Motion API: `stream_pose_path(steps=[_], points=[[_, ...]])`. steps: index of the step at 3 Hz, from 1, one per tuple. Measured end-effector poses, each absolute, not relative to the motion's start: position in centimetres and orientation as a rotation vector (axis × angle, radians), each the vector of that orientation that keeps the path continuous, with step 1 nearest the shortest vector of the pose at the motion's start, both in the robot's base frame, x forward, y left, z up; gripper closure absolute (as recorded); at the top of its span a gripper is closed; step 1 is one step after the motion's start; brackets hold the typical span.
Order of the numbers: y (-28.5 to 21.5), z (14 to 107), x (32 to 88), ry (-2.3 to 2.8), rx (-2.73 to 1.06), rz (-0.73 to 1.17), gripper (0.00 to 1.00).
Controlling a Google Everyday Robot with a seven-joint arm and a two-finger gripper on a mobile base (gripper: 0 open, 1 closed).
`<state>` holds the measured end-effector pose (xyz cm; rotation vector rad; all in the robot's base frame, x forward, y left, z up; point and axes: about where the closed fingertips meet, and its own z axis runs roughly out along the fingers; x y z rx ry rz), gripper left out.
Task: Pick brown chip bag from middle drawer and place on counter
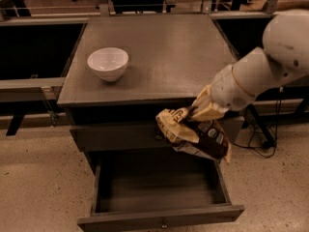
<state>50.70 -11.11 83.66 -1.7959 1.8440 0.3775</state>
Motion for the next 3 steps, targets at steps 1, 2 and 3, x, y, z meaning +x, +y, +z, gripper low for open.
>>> stream_pose_path(steps=[1, 2, 3], points=[[-9.75, 87.39, 52.32, 1.846, -1.842, 0.399, 1.00], [-9.54, 87.56, 52.34, 1.838, -1.850, 0.400, 1.00], [-10.25, 87.90, 52.80, 1.857, -1.810, 0.383, 1.00]])
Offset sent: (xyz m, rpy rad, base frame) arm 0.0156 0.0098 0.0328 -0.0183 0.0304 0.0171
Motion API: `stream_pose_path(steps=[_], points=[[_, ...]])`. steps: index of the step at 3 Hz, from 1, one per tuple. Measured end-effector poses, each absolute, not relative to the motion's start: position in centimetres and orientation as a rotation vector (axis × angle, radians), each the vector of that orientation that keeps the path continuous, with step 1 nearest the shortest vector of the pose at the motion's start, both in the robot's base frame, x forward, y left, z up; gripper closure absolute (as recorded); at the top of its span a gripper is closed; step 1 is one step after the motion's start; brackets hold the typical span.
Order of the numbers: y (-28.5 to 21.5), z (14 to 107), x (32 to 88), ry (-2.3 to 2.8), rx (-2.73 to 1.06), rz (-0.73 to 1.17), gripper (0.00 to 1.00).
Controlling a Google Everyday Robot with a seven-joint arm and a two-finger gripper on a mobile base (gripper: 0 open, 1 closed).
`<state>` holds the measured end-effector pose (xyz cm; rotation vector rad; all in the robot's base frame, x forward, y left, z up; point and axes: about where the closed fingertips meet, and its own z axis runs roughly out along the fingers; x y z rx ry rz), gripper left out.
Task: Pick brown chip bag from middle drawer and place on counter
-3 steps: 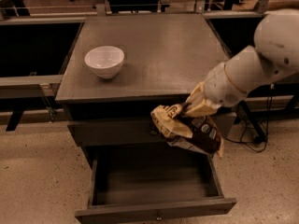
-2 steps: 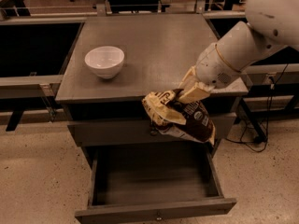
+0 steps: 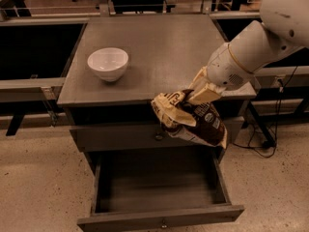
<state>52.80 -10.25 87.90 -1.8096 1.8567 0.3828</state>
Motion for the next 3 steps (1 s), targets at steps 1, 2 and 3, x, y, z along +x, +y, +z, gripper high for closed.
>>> stream_pose_path(steps=[1, 2, 3], points=[[-11.7, 92.9, 54.3, 1.855, -1.641, 0.299, 1.00], [-11.8, 99.7, 57.0, 1.787, -1.440, 0.257, 1.00], [-11.2, 102.8, 61.5, 1.789, -1.312, 0.250, 1.00]])
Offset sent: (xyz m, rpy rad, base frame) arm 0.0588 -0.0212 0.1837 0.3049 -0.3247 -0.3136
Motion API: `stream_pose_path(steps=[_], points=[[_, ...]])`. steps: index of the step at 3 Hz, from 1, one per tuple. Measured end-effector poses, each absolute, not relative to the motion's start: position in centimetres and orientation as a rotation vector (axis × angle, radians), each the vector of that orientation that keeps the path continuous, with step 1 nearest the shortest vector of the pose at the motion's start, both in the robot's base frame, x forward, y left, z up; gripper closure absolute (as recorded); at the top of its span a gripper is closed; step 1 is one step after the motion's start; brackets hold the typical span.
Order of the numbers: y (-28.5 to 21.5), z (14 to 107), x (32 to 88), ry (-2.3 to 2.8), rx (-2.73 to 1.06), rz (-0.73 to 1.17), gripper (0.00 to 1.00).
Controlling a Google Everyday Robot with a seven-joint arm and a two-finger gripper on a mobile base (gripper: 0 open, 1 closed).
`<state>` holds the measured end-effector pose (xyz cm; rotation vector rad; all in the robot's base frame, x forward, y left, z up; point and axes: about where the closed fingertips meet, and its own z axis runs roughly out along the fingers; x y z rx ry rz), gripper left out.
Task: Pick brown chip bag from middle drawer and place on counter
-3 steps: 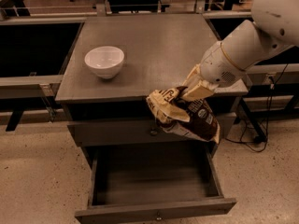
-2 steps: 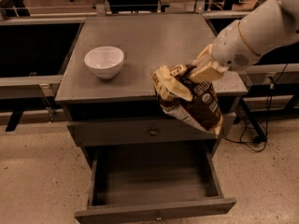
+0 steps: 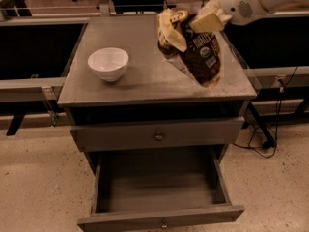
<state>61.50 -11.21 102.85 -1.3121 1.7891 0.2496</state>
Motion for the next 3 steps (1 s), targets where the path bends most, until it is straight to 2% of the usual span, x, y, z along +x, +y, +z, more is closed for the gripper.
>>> stream_pose_path(steps=[1, 2, 3], points=[[-9.9, 105.0, 66.3, 1.807, -1.175, 0.172, 1.00], [-10.8, 104.8, 70.5, 1.880, -1.019, 0.062, 0.82], [-11.9, 101.5, 72.6, 2.004, -0.909, 0.058, 0.59]])
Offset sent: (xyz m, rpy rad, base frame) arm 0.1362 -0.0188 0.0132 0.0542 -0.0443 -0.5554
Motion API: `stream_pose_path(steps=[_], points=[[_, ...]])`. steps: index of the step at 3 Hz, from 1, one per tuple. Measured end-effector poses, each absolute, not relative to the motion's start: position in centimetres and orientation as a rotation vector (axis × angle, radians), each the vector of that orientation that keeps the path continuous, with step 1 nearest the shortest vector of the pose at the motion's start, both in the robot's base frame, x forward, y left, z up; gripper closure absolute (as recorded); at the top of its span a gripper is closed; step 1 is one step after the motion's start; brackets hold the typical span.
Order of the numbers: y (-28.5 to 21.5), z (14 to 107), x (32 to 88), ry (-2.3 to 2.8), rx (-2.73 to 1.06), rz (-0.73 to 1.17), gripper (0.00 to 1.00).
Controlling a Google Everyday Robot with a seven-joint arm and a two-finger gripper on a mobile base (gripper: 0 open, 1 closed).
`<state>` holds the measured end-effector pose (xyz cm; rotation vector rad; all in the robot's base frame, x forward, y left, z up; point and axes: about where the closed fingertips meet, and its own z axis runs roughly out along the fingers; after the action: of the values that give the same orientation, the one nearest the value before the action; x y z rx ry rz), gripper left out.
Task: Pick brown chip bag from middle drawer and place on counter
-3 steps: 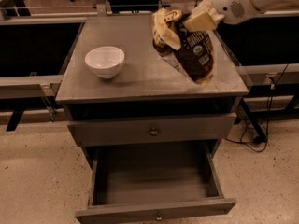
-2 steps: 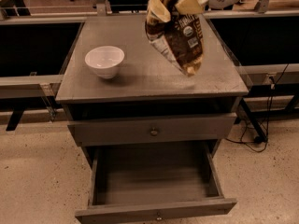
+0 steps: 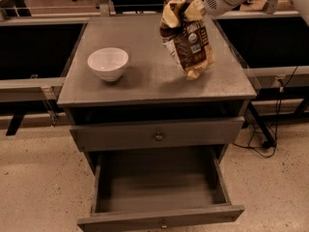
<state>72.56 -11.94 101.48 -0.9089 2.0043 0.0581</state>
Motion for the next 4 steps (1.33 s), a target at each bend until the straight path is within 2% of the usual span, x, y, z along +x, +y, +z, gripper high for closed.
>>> stream_pose_path(steps=[2, 3, 4], points=[[-12.0, 101.3, 72.7, 2.022, -0.879, 0.070, 0.13], [-12.3, 101.5, 72.7, 2.027, -0.916, 0.087, 0.00], [-15.1, 104.0, 71.5, 1.980, -0.975, 0.099, 0.00]])
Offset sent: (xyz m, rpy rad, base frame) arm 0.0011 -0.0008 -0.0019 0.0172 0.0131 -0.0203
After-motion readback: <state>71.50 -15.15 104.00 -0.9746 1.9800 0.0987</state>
